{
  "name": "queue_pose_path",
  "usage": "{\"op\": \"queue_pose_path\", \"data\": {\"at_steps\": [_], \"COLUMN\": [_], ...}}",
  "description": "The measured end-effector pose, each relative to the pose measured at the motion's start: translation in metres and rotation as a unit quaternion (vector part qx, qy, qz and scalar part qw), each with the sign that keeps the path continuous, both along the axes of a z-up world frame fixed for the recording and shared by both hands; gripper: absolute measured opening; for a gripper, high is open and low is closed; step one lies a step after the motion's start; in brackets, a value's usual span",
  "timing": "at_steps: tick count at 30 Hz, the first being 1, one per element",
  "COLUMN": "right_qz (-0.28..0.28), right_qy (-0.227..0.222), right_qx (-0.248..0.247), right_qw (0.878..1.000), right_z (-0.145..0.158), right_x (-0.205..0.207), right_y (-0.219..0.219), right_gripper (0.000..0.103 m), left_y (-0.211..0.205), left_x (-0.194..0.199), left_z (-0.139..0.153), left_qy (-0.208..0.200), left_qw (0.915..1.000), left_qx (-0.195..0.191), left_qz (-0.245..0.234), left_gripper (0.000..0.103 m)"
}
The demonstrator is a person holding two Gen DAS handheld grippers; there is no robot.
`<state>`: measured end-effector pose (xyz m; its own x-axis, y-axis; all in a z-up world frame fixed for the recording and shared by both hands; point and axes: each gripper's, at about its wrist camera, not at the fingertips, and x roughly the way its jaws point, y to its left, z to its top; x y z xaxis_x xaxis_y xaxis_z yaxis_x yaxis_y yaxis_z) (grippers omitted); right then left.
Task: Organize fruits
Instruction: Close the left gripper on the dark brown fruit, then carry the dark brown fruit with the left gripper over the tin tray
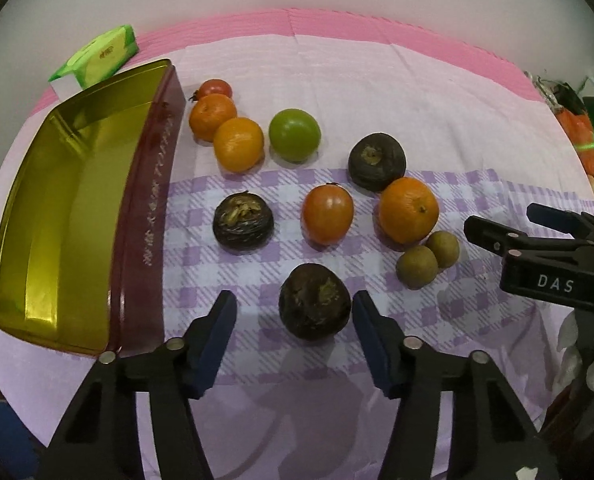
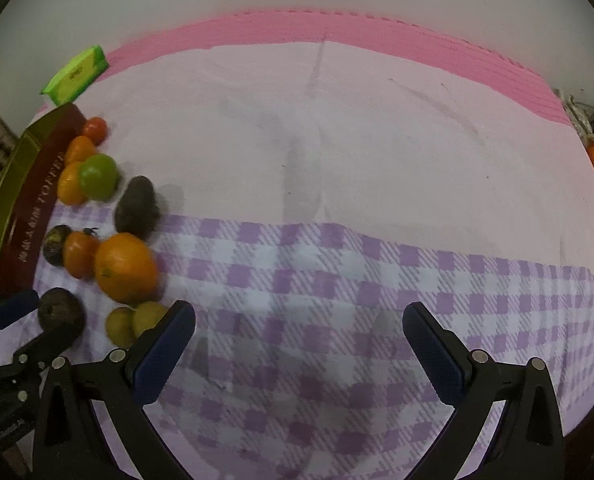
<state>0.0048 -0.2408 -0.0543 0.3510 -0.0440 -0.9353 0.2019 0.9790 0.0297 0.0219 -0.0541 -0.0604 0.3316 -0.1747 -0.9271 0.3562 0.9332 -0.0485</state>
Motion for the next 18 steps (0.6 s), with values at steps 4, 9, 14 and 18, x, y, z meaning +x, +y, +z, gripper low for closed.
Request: {"op": "queue_pose_path", "data": {"at_steps": [4, 9, 14, 18], "right_qz": [-0.002, -0.002, 0.000, 0.002], "right_qy": [0.006, 0.011, 0.014, 0.014], "right_qx": [0.001, 0.000, -0.003, -0.009], "right_qw": [1.000, 1.000, 1.000, 1.000], "right_z": [-0.006, -0.011, -0.015, -0.016], "right_x": [0.004, 0.007, 0.008, 0.006], "right_y": [-0.002, -0.002, 0.002, 0.005], "right_gripper": [0.103, 0.103, 0.103, 0.103], "left_y": [-0.001, -0.004, -0.008, -0.005], "left_x": [0.003, 0.004, 0.003, 0.002], "left_z": [-0.004, -0.010, -0.010, -0.001], "left_qy": [0.007, 0.014, 0.009, -0.001], "left_qw": [0.9999, 0.9997, 0.9997, 0.9996], "left_qx": [-0.007, -0.010, -0.013, -0.019], "left_qz": [-0.006, -0.017, -0.020, -0.020], "left_gripper": [0.044, 0.034, 0.033, 0.033]}}
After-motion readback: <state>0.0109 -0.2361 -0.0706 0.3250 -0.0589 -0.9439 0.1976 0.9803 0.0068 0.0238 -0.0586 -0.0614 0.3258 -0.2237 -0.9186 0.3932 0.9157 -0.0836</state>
